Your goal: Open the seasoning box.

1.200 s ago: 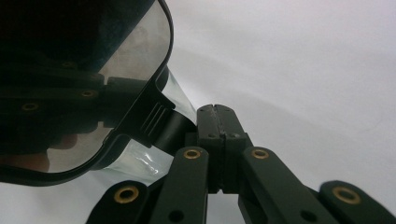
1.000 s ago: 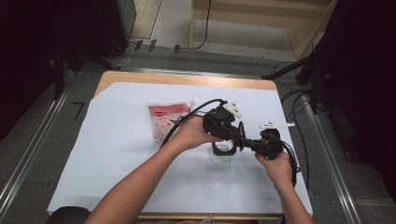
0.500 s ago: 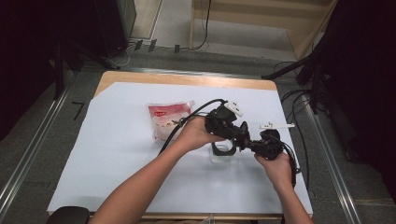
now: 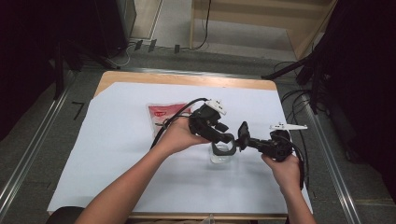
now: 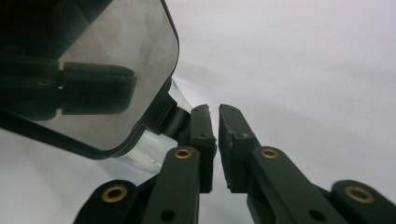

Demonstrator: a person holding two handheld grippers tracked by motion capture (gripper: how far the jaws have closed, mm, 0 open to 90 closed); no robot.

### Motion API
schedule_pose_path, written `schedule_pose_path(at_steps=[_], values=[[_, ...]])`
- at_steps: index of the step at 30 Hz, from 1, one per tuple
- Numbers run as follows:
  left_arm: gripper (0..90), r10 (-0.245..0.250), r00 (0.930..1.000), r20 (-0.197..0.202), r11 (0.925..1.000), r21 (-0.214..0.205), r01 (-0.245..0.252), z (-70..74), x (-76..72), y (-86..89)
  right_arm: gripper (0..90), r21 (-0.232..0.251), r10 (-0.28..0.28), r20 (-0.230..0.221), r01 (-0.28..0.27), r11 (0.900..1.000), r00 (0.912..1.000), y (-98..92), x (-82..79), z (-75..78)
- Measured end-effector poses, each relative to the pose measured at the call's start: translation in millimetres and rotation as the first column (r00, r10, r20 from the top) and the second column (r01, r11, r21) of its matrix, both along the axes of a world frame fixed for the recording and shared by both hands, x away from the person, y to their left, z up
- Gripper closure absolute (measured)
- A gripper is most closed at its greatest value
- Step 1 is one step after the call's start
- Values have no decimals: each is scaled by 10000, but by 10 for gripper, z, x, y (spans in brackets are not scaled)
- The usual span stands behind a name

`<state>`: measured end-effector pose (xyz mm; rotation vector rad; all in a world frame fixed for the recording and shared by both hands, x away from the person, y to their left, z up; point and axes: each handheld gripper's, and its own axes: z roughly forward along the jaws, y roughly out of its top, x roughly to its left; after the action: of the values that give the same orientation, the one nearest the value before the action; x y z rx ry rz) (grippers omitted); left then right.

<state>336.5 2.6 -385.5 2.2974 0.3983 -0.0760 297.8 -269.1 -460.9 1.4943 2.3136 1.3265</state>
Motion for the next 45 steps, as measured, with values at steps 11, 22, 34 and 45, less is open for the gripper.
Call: schedule_pose_path(at_steps=[11, 22, 34, 45], values=[[476, 466, 9989, 30, 9988, 164, -466, -16, -135, 429, 624, -324, -156, -17, 156, 9994, 9999, -40, -73, 127], [527, 742, 9972, 42, 9965, -390, -740, 1, -191, 832, 629, -191, -271, 866, 289, 9994, 9959, -105, -69, 558], [424, 1427, 9886, -475, 9895, -142, -1435, -7, -196, 1134, 600, 106, 169, 1853, -192, 9998, 9825, -79, -217, 1104], [424, 1757, 9840, -290, 9838, -305, -1765, 153, -257, 1492, 559, -178, 1562, 2050, -1559, 9876, 9662, 460, -213, 1226]])
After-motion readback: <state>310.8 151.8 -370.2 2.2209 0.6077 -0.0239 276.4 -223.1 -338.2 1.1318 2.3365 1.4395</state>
